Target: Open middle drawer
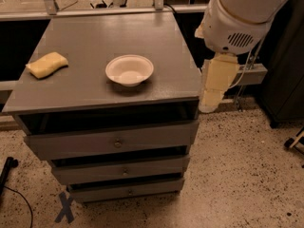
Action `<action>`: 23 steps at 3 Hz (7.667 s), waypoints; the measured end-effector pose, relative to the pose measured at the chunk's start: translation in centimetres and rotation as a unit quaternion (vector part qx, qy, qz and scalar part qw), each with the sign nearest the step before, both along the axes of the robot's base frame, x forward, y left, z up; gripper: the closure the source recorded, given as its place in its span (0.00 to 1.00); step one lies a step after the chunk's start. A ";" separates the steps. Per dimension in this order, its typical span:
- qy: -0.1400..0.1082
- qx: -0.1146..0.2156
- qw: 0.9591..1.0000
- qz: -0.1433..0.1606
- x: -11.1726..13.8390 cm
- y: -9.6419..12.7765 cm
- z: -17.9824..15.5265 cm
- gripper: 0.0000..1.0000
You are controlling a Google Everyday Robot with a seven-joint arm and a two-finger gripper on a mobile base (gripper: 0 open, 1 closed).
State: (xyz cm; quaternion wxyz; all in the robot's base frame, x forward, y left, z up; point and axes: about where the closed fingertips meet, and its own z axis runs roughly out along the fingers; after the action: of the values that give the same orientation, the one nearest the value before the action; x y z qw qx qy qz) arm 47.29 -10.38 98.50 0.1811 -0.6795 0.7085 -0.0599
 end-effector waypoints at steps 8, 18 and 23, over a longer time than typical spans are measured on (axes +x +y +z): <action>-0.004 0.167 0.985 -0.055 -9.0 4.1 -9.0 0.00; 0.052 0.314 0.948 -0.005 -3.7 3.9 -38.1 0.00; 0.039 0.348 0.935 0.047 -0.2 3.2 -49.8 0.00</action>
Offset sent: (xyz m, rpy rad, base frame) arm -0.0063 -0.0106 -0.0291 0.0519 0.1090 -0.0274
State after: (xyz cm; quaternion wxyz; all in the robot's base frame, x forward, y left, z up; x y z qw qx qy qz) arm 47.10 -7.22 48.70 0.3812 -0.6083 0.6586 0.2258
